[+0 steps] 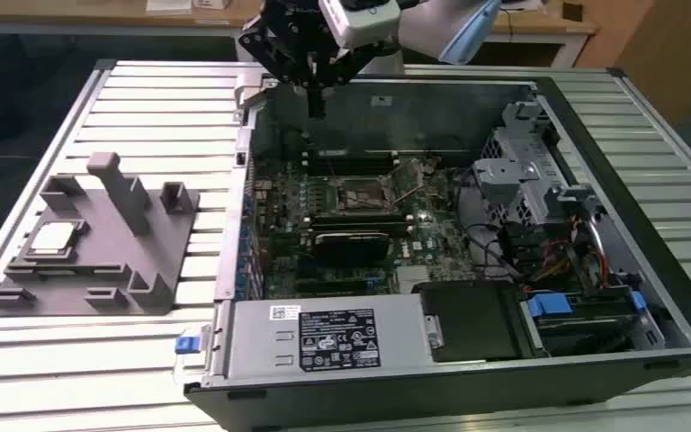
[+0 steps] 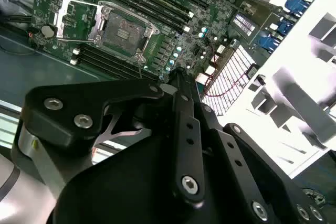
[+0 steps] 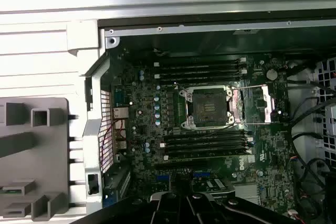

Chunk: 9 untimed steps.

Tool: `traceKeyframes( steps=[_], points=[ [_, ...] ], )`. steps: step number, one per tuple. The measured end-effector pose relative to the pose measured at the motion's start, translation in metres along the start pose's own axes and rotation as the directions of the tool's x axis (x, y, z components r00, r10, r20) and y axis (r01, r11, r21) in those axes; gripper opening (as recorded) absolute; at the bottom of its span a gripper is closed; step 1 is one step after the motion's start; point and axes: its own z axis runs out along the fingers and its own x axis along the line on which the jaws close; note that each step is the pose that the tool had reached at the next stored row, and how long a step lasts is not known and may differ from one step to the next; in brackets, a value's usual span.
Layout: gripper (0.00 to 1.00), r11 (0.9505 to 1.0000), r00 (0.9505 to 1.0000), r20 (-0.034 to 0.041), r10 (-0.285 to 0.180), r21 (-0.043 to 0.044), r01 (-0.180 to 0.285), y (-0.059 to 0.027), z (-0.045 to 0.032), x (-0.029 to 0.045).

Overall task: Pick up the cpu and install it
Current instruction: 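Reach for the cpu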

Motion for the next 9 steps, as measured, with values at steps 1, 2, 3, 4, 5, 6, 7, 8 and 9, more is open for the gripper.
traceKeyframes(
  steps=[1,2,3,4,5,6,7,8,9],
  points=[
    [0.11,1.0000,1.0000,0.0000,0.000,0.0000,0.000,0.0000,0.0000,0.0000],
    [0.11,1.0000,1.0000,0.0000,0.000,0.0000,0.000,0.0000,0.0000,0.0000],
    [0.11,1.0000,1.0000,0.0000,0.000,0.0000,0.000,0.0000,0.0000,0.0000],
    [0.11,1.0000,1.0000,0.0000,0.000,0.0001,0.000,0.0000,0.0000,0.0002],
    [0.11,1.0000,1.0000,0.0000,0.000,0.0001,0.000,0.0000,0.0000,0.0004],
    [0.11,1.0000,1.0000,0.0000,0.000,0.0001,0.000,0.0000,0.0000,0.0007],
    [0.11,1.0000,1.0000,0.0000,0.000,0.0000,0.000,-0.0001,0.0000,0.0011],
    [0.11,1.0000,1.0000,0.0000,0.000,0.0001,0.000,-0.0001,-0.0001,0.0013],
    [0.11,1.0000,1.0000,0.0000,0.000,0.0000,0.000,-0.0001,0.0000,0.0017]
  ],
)
